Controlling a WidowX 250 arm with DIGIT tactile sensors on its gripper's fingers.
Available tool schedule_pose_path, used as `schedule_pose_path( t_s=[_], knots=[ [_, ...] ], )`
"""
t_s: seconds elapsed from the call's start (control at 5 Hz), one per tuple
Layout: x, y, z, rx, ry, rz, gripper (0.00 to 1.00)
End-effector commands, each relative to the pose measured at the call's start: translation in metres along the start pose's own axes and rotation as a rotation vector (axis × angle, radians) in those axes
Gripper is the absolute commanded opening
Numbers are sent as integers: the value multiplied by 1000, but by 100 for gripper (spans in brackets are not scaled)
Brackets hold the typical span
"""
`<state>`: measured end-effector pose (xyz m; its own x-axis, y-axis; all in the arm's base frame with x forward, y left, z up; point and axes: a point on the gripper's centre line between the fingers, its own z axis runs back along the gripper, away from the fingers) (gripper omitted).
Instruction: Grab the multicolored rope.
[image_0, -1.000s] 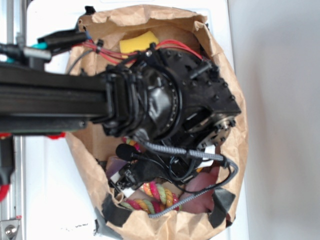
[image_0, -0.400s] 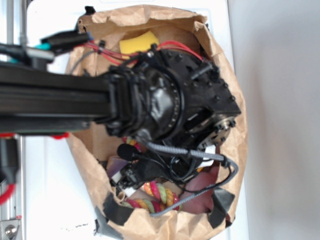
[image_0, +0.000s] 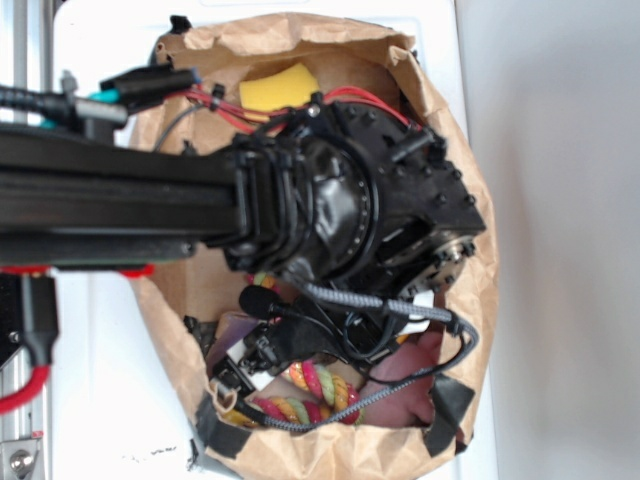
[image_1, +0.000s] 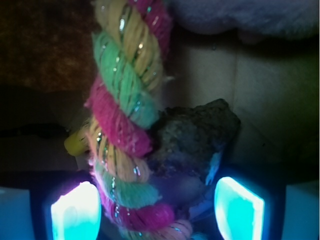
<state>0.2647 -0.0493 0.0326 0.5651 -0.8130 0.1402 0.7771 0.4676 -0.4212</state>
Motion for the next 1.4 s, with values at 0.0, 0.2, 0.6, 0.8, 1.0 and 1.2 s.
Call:
schedule_pose_path(
  t_s=[0.0,0.2,0.6,0.8,1.0,1.2],
  knots=[
    [0,-5,4,38,-9,-31,0],
    [0,-5,7,52,-10,-28,0],
    [-1,-3,12,70,-15,-28,0],
    [-3,-2,18,80,-36,-18,0],
    [-13,0,34,107,-81,29,0],
    [-21,2,44,123,-111,61,0]
  ],
)
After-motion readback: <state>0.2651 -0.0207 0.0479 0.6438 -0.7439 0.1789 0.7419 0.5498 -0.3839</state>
